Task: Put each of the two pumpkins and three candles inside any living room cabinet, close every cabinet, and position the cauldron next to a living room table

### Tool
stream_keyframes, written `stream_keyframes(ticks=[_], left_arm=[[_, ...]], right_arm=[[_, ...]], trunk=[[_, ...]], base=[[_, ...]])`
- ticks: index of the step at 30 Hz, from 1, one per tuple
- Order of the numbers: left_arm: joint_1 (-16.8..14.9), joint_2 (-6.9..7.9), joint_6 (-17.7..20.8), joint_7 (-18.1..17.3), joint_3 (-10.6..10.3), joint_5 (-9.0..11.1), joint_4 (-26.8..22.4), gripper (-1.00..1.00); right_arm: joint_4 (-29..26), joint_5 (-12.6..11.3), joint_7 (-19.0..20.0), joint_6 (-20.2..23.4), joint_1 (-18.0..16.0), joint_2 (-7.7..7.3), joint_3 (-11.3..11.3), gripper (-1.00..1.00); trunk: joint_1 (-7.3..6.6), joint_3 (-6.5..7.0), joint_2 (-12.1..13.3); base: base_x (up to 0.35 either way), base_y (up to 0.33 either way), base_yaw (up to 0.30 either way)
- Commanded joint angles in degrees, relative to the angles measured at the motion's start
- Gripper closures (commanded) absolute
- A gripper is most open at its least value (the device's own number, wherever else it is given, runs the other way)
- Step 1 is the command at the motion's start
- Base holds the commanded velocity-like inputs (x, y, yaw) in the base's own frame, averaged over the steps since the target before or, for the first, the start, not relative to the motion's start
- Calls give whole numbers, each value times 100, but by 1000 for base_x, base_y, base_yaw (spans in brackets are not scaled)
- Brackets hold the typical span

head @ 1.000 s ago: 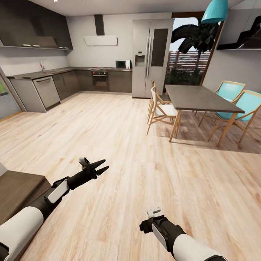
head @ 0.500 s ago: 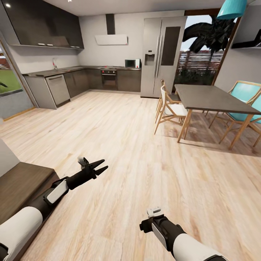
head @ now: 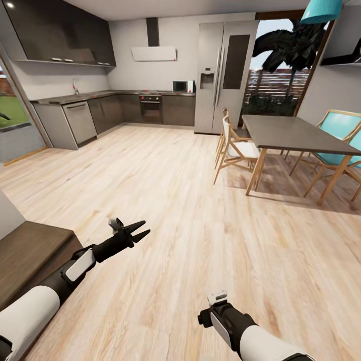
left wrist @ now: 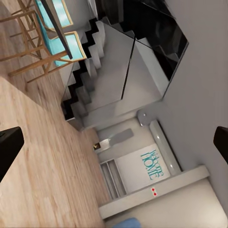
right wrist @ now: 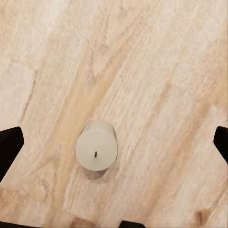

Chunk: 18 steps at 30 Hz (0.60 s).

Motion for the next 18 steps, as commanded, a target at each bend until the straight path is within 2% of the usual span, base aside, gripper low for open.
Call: stream_keyframes(ticks=[1,8,13,18], left_arm=[[0,1,0,0,0,1,0,-100],[-1,-1,0,0,0,1,-1,-100],[0,-2,0,0,0,1,-1,-100],[0,0,0,0,0,1,-1,-100]], right_arm=[[3,0,-3,-4,4,0,0,-100],[8,32,23,-21,11,0,13,-100],[-7,44,130,-64,26,0,223,-100],[-5,42,292,-67,35,0,252,-100]], trunk=[[23,-18,-42],[176,-144,-322],[286,-234,-523],[396,-324,-723]], base=[[0,0,0],[0,0,0],[0,0,0],[0,0,0]])
